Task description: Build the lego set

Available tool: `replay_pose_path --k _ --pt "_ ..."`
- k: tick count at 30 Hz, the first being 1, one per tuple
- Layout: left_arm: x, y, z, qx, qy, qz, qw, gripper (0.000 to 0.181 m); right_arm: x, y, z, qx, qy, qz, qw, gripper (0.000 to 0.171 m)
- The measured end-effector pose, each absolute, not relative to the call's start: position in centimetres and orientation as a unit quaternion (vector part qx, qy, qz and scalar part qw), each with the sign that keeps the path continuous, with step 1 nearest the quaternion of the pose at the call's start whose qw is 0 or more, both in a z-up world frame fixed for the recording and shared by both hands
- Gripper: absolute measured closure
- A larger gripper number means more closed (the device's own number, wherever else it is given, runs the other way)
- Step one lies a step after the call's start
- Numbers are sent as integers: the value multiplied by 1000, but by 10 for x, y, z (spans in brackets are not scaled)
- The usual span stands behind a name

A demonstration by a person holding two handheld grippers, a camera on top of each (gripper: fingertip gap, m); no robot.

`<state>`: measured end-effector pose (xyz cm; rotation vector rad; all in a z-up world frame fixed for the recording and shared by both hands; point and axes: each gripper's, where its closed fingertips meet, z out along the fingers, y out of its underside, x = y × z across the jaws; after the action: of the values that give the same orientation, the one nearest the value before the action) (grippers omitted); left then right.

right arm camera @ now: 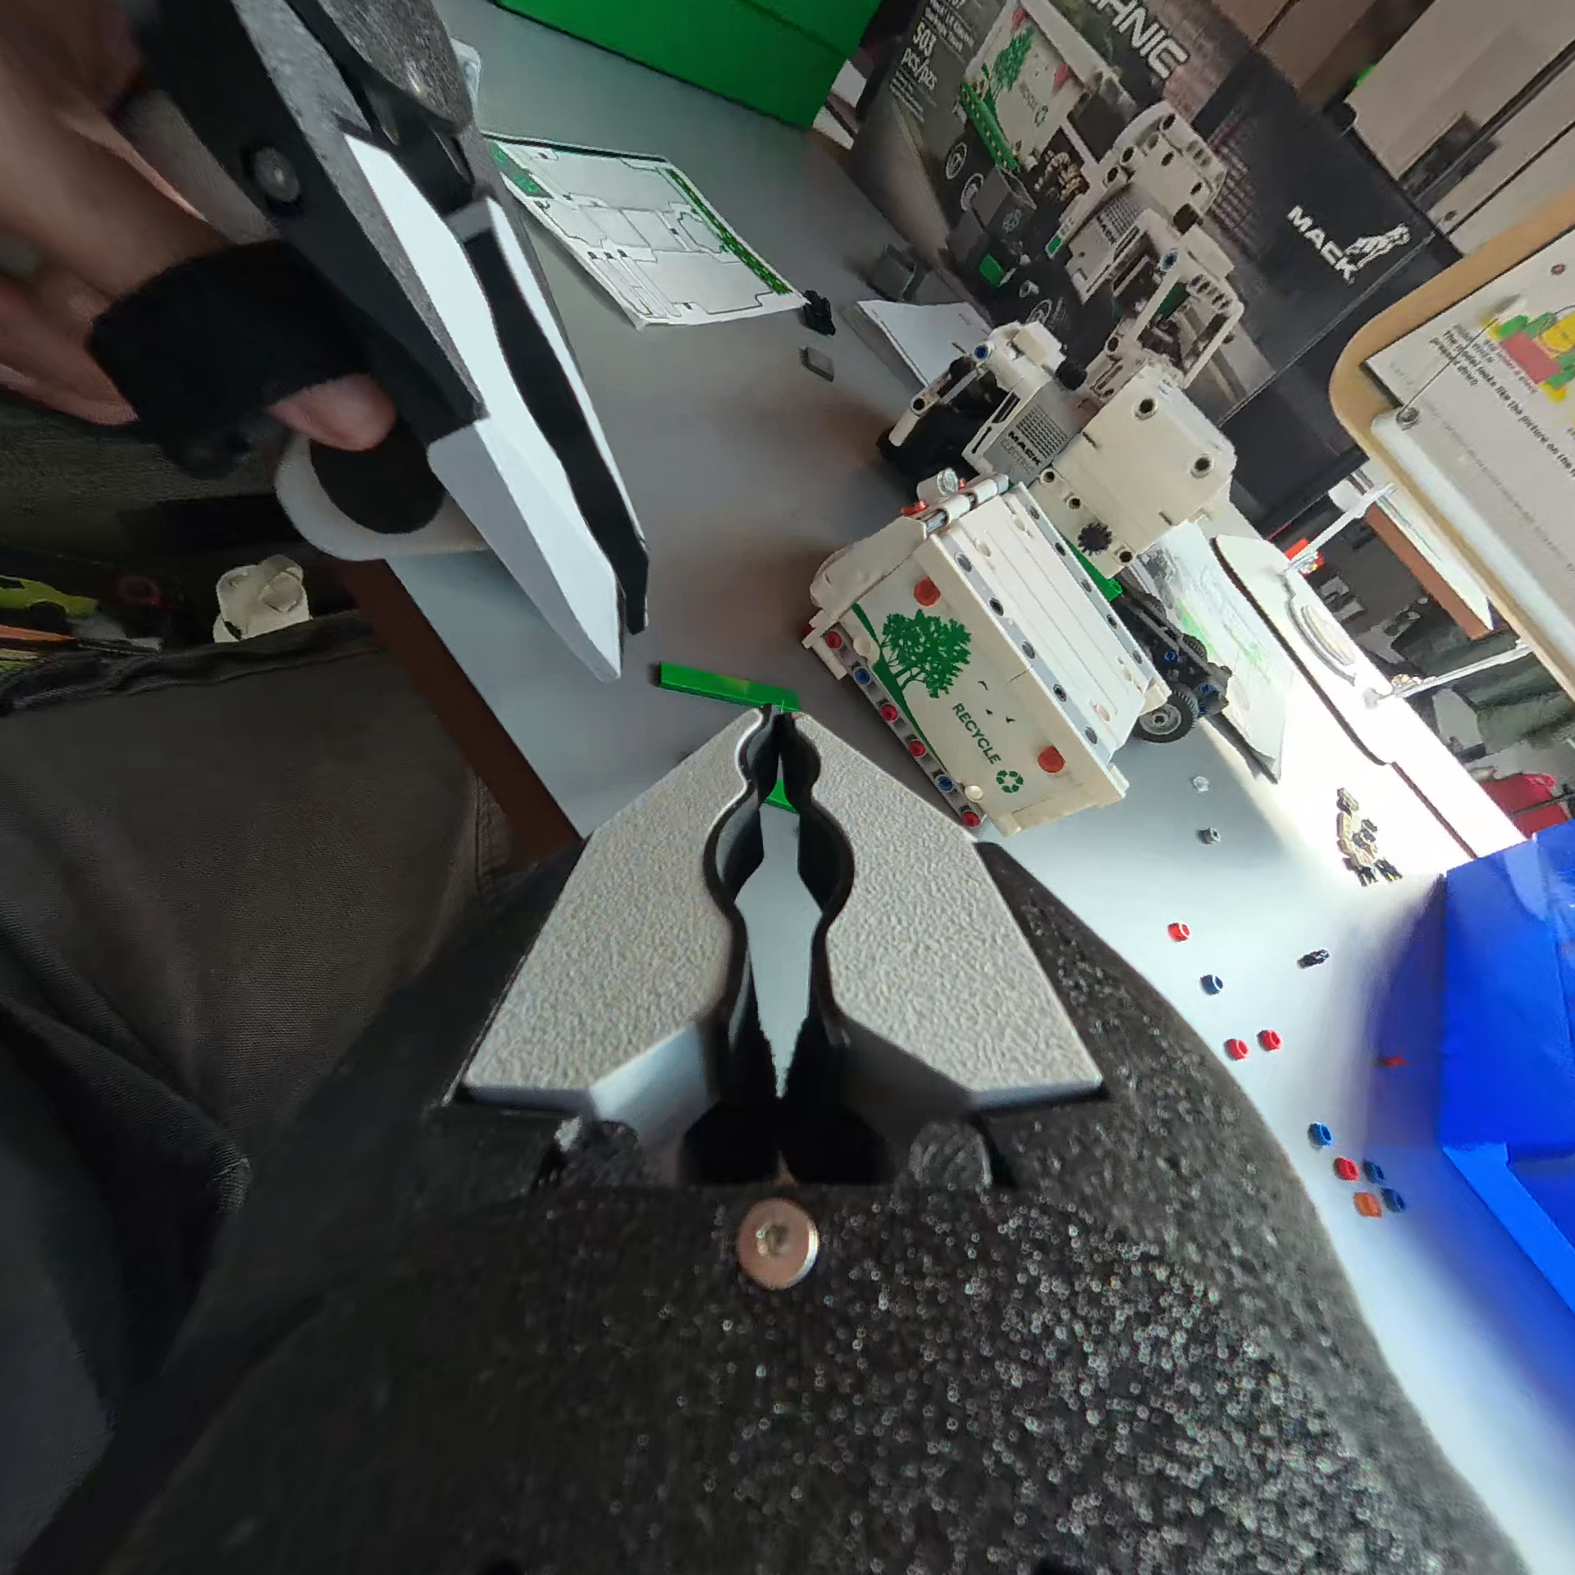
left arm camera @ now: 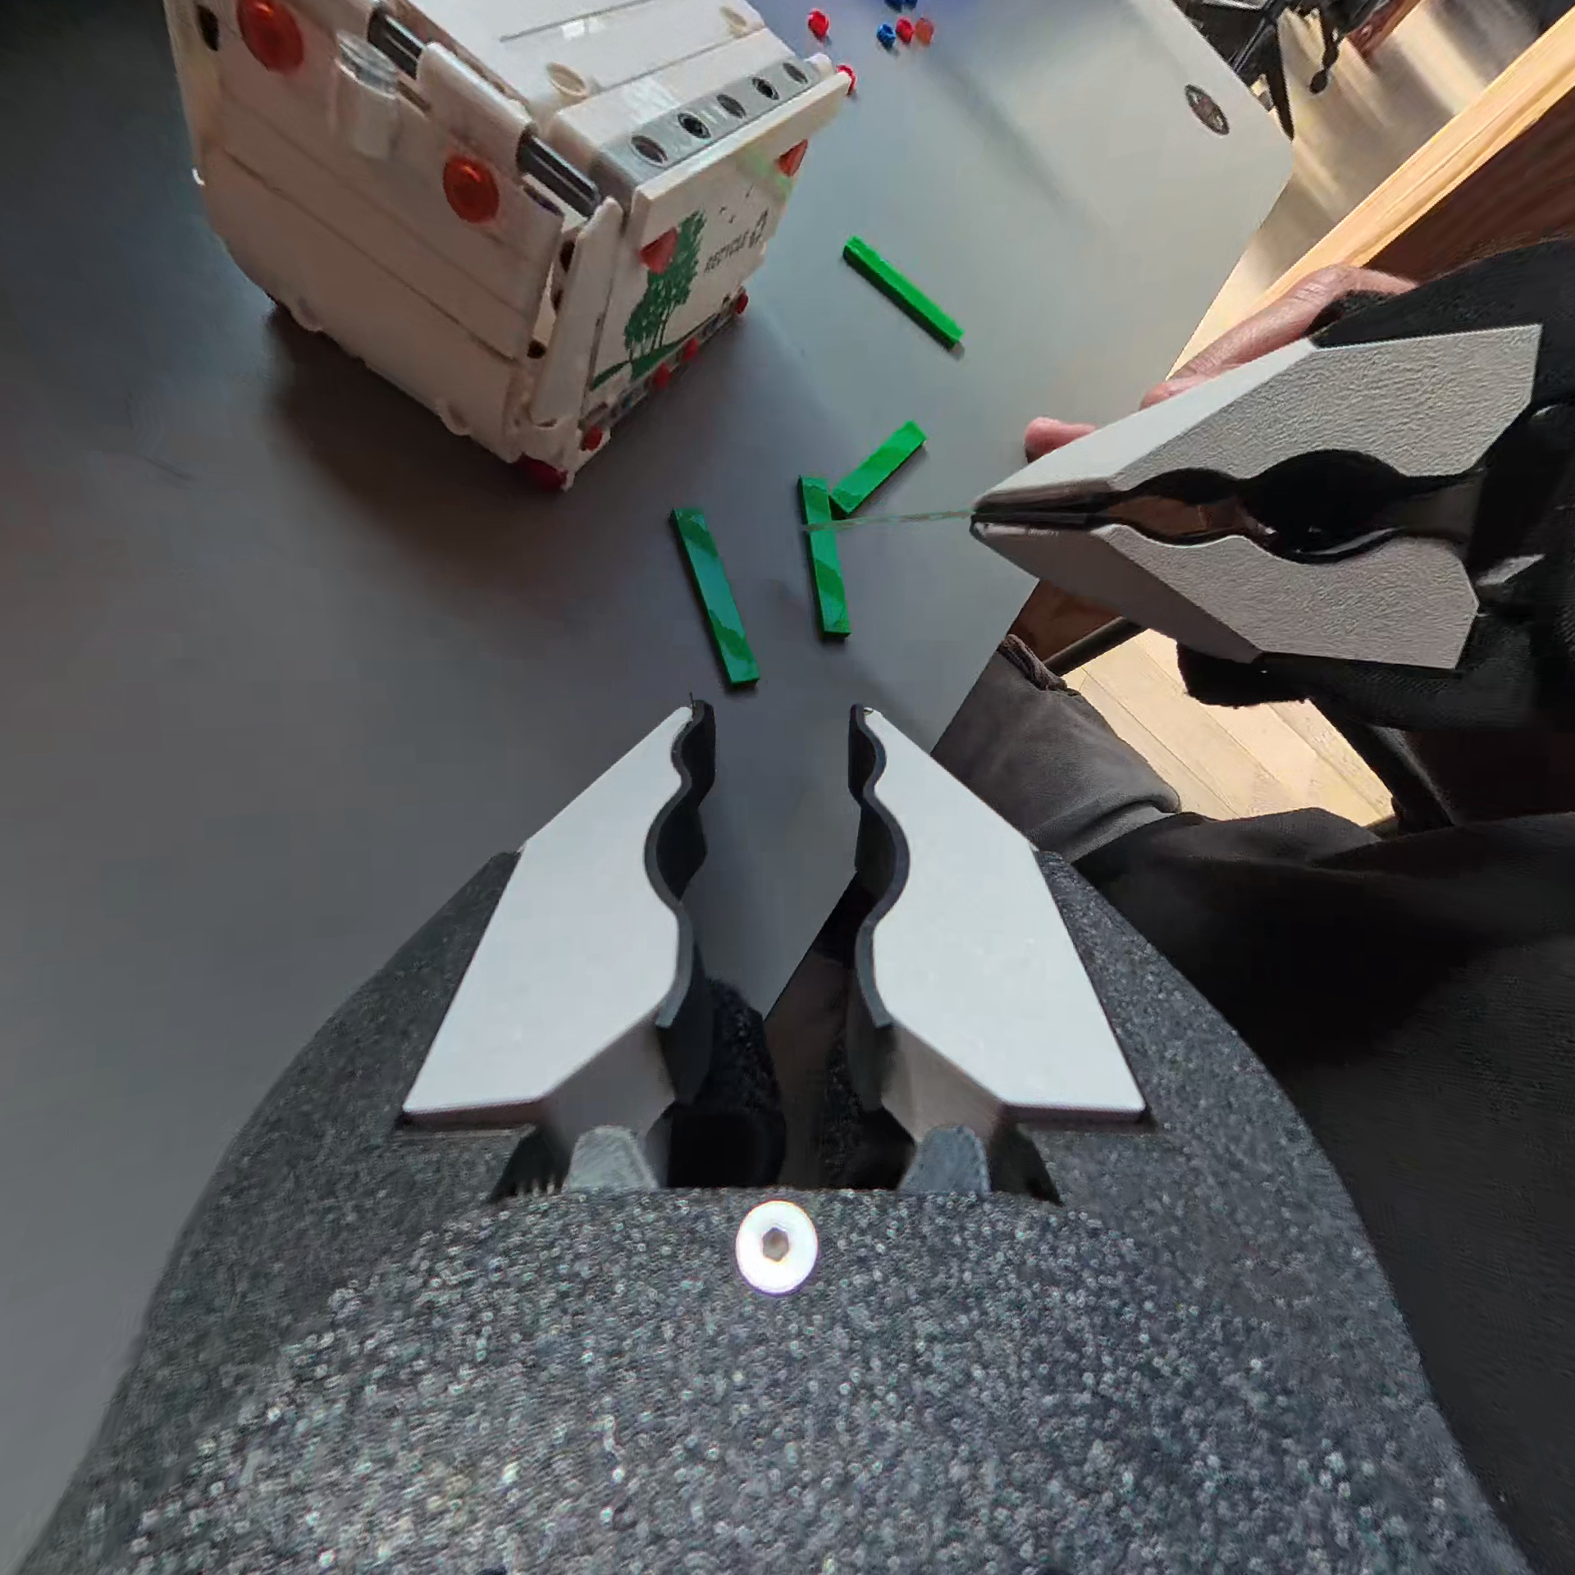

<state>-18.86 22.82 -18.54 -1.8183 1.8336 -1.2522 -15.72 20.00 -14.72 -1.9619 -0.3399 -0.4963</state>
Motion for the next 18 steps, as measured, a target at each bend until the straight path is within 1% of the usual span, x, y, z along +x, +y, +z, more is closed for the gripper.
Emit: replay_pose_path --k 3,7,11,13,14,16,18 --pt "-178 224 -187 -625 635 -435 134 149 -157 196 -144 -811 -139 -183 538 171" --pt "-168 220 -189 -623 645 -419 142 155 -154 189 -137 -807 -128 -128 563 171" --pt "-161 236 -193 -631 660 -348 214 157 -150 183 -132 -798 -122 -101 582 171" --pt "-158 236 -194 -628 666 -326 237 158 -148 181 -131 -795 -122 -96 586 171" --pt "-157 237 -195 -628 666 -315 250 161 -148 180 -129 -793 -121 -94 589 171" --pt "-154 232 -195 -620 672 -309 262 173 -149 178 -127 -788 -122 -85 597 171" --pt "-156 225 -195 -622 671 -313 257 174 -149 176 -124 -780 -125 -85 607 171"
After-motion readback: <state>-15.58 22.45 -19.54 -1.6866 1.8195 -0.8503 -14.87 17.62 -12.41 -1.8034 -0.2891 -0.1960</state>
